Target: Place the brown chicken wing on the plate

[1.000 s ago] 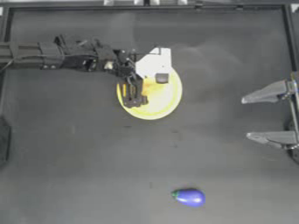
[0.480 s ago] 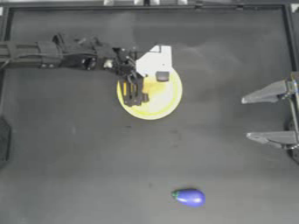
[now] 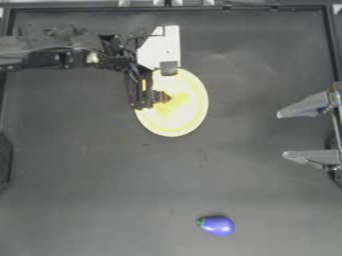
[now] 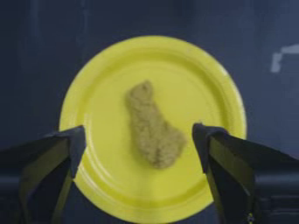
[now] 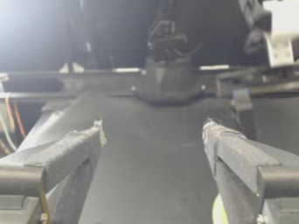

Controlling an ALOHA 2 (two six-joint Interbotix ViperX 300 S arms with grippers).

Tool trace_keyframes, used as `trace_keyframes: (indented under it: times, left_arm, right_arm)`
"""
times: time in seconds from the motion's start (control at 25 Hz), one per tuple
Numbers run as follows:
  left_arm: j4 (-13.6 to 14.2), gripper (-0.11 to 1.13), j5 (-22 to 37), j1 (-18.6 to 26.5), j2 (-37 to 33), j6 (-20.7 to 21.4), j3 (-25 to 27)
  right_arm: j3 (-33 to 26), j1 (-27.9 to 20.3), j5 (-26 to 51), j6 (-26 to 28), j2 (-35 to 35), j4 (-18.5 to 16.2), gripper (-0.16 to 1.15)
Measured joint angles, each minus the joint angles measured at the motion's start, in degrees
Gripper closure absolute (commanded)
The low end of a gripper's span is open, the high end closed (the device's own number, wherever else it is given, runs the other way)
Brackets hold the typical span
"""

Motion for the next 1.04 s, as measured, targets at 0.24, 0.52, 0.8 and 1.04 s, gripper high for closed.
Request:
trace_keyframes:
  times: [0.24, 0.52, 0.8, 1.04]
  left_arm:
    - [0.09, 0.02, -2.64, -4.75, -6.24, -0.18, 2.55]
    - [-0.18, 0.02, -8.88, -7.91, -12.92, -2.37, 8.17]
    - [-0.18, 0.04, -16.70, -11.07, -21.53, -5.80, 16.00]
    - [-0.18, 0.04, -22.68, -14.94, -27.60, -9.32, 21.53]
  right_arm:
    - [0.00, 0.00, 0.00, 0.00, 0.00, 0.00, 0.00]
    - [0.00, 0.00, 0.00, 0.00, 0.00, 0.00, 0.00]
    - [0.00, 0.00, 0.00, 0.00, -0.09, 0.18, 0.00]
    - [0.00, 0.00, 0.09, 0.00, -0.09, 0.53, 0.00]
